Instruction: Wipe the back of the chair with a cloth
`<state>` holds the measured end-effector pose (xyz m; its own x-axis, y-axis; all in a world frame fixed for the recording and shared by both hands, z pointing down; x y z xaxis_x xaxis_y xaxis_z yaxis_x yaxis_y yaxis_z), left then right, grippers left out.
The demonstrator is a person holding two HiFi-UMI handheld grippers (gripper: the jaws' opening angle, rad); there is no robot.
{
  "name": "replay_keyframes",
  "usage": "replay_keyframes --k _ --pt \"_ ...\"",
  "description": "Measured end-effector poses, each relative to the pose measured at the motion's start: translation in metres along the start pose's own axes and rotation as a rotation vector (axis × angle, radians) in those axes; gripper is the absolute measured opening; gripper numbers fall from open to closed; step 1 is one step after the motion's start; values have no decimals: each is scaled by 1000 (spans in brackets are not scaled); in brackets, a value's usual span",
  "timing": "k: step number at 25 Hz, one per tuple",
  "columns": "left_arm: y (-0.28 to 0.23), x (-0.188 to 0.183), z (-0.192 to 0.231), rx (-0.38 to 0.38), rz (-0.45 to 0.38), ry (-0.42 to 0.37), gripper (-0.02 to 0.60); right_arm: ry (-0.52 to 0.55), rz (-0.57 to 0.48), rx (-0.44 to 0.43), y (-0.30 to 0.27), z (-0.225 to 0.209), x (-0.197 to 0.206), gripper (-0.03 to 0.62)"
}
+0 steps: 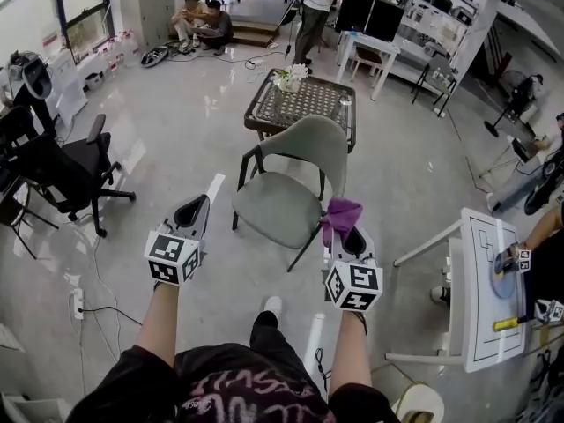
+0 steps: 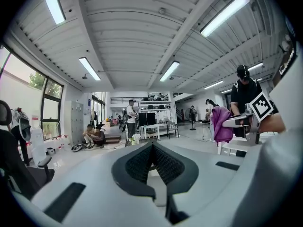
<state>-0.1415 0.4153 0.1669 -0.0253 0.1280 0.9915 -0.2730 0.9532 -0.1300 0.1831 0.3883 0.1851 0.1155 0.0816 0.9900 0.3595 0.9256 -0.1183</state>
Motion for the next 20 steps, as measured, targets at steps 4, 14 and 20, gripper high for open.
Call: replay_keyframes --k 4,14,20 --pt "-43 2 7 4 19 -20 9 -5 8 1 -41 -19 5 92" --pt "-171 -3 26 -3 67 -25 9 -39 7 -22 -157 -79 5 92" --pt "-231 -24 40 -18 64 -43 9 -35 16 -33 -219 -105 -4 92"
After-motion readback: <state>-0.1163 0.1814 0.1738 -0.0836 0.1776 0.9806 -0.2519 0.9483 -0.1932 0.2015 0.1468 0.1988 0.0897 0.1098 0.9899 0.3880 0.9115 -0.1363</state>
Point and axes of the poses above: the fingertips, and each gripper's own axes: y backward along the fingers, z to its left, x out of its underside, the point moved 3 cm from there along y, backward along the fingers, and after that the axes turned 5 degrees about y, right-handed, at the moved point
